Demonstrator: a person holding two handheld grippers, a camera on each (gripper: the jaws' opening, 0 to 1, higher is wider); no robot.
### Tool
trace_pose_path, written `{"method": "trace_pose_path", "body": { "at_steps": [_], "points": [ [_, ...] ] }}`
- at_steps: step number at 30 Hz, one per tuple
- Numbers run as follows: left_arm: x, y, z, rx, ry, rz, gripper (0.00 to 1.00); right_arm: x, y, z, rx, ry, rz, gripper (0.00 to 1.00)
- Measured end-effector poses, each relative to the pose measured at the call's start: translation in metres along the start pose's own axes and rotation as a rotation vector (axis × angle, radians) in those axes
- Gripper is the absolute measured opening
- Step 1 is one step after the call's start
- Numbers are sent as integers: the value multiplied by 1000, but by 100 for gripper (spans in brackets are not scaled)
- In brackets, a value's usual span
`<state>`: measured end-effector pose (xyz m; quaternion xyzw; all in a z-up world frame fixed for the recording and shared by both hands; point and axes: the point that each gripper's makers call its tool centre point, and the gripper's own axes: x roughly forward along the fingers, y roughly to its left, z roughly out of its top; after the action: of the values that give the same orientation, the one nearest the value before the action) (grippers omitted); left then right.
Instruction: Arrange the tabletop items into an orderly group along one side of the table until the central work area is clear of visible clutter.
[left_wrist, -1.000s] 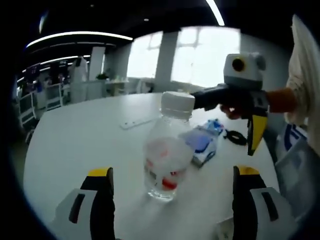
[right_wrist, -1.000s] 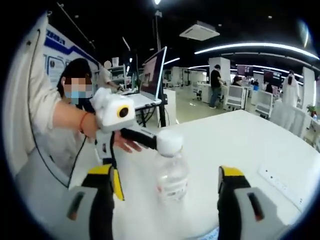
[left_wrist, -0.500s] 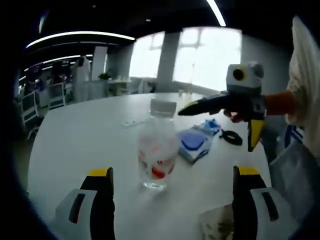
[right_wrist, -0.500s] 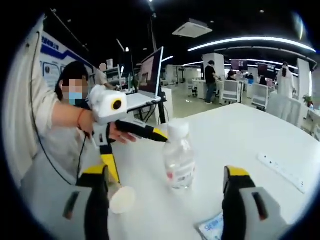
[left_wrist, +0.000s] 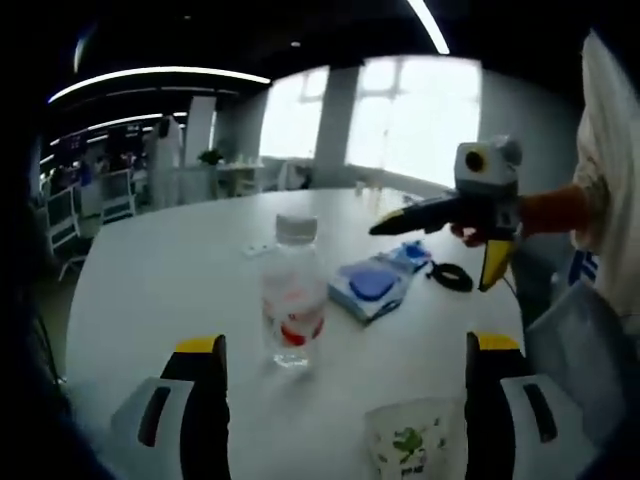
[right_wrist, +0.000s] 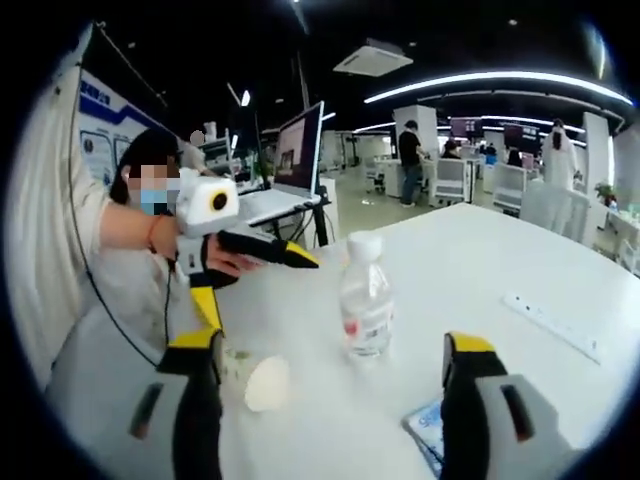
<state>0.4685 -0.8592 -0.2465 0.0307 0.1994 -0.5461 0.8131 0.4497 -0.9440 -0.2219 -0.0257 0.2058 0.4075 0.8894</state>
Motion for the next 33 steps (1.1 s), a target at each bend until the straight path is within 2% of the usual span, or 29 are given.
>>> {"method": "trace_pose_path", "body": {
  "at_steps": [10, 17, 23, 26, 33],
  "points": [
    [-23, -26, 2, -8, -14, 12, 96, -19, 11, -4, 9, -2, -18, 89],
    [-37, -46, -4, -7, -1, 10, 96, -23, 21, -16, 24, 20, -13, 86],
    [-52, -62, -12, -29, -2, 25, 96, -17, 37, -35, 69, 51, 16, 81],
    [-60, -69, -14, -35, -8, 35, 96, -12, 46, -41, 96, 57, 44, 74],
    [-70, -82, -22, -37, 3, 48, 96, 15, 65, -64, 131, 101, 107, 68]
  ]
}}
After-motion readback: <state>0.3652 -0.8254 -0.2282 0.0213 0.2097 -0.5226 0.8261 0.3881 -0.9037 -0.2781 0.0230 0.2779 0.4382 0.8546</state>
